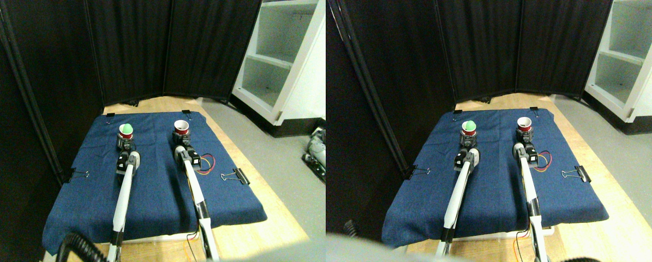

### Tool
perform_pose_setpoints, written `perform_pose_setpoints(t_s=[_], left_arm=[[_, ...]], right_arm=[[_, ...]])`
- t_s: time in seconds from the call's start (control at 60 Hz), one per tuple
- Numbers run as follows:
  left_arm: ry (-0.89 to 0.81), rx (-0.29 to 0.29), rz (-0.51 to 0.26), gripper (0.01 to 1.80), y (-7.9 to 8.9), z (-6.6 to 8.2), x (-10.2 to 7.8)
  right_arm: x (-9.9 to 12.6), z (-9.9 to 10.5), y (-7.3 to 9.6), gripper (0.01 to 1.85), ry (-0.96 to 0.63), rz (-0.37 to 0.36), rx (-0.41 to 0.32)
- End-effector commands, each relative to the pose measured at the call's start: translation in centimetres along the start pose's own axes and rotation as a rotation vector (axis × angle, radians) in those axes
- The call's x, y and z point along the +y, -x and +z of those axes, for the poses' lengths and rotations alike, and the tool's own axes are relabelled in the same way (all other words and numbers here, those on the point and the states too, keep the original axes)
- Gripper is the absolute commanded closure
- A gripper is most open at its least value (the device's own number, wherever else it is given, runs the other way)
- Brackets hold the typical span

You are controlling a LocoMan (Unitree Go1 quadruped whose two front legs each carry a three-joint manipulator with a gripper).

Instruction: Pour (bimanual)

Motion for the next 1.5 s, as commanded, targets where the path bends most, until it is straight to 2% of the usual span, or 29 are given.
perform_pose_setpoints(t_s=[0.017,0.2,0.3,0.383,0.433,0.45,0.467,0.483,0.5,0.517,0.533,0.55,0.6,0.683,0.767,0.867,1.067,1.217,1.383,1.417,1.5], left_arm=[[0.028,0.006,-0.035,1.48,-0.1,-0.6,-0.6],[0.037,0.014,-0.024,1.48,-0.2,-1.1,-0.3],[0.039,0.018,-0.017,1.48,-0.1,-1.3,0.0],[0.045,0.005,-0.008,1.48,-0.1,-1.4,0.0],[0.047,0.015,0.003,1.48,0.1,-1.4,0.1],[0.044,0.017,0.006,1.41,0.2,-1.4,0.1],[0.035,0.023,0.012,1.23,0.2,-1.4,0.1],[0.027,0.026,0.017,1.13,0.2,-1.4,0.1],[0.027,0.026,0.017,1.13,0.2,-1.4,0.1],[0.01,0.036,0.027,0.94,0.3,-1.4,0.1],[-0.016,0.054,0.041,0.68,0.4,-1.3,0.2],[-0.016,0.054,0.041,0.68,0.4,-1.3,0.2],[-0.053,0.071,0.055,0.47,0.5,-1.2,0.2],[-0.071,0.089,0.073,0.28,0.6,-1.1,0.3],[-0.082,0.088,0.076,0.2,0.6,-0.9,0.3],[-0.078,0.095,0.077,0.17,0.7,-0.7,0.5],[-0.08,0.092,0.067,0.25,1.1,-0.4,0.6],[-0.065,0.095,0.054,0.27,1.3,-0.3,0.7],[-0.039,0.106,0.035,0.23,2.1,0.2,0.6],[-0.025,0.113,0.027,0.17,2.5,0.4,0.4],[-0.022,0.111,0.004,0.22,3.0,0.7,0.3]], right_arm=[[0.3,-0.2,0.0,1.53,-0.005,0.005,-0.024],[-0.2,-0.1,-0.6,1.53,-0.009,0.01,-0.001],[-0.5,-0.1,-0.5,1.53,0.021,-0.029,-0.014],[-0.7,0.1,-0.6,1.52,0.038,-0.04,0.007],[-0.7,0.2,-0.6,1.2,0.03,-0.092,0.042],[-0.7,0.2,-0.5,1.16,0.024,-0.101,0.047],[-0.7,0.2,-0.5,1.06,0.012,-0.117,0.057],[-0.7,0.2,-0.5,1.0,0.01,-0.12,0.065],[-0.7,0.2,-0.5,1.0,0.01,-0.12,0.065],[-0.7,0.3,-0.6,0.86,0.009,-0.121,0.083],[-0.8,0.3,-0.5,0.65,0.012,-0.122,0.101],[-0.8,0.3,-0.5,0.65,0.012,-0.122,0.101],[-0.8,0.4,-0.6,0.48,0.013,-0.13,0.111],[-0.9,0.6,-0.6,0.37,0.017,-0.136,0.113],[-1.0,0.7,-0.5,0.3,0.028,-0.14,0.101],[-1.1,0.9,-0.4,0.31,0.02,-0.15,0.099],[-1.0,1.0,0.0,0.36,0.001,-0.156,0.092],[-0.9,0.9,0.3,0.32,0.018,-0.145,0.111],[-0.8,1.0,0.8,0.25,0.025,-0.126,0.136],[-0.8,1.1,1.1,0.25,0.038,-0.12,0.131],[-0.7,1.2,1.4,0.28,0.036,-0.109,0.135]])
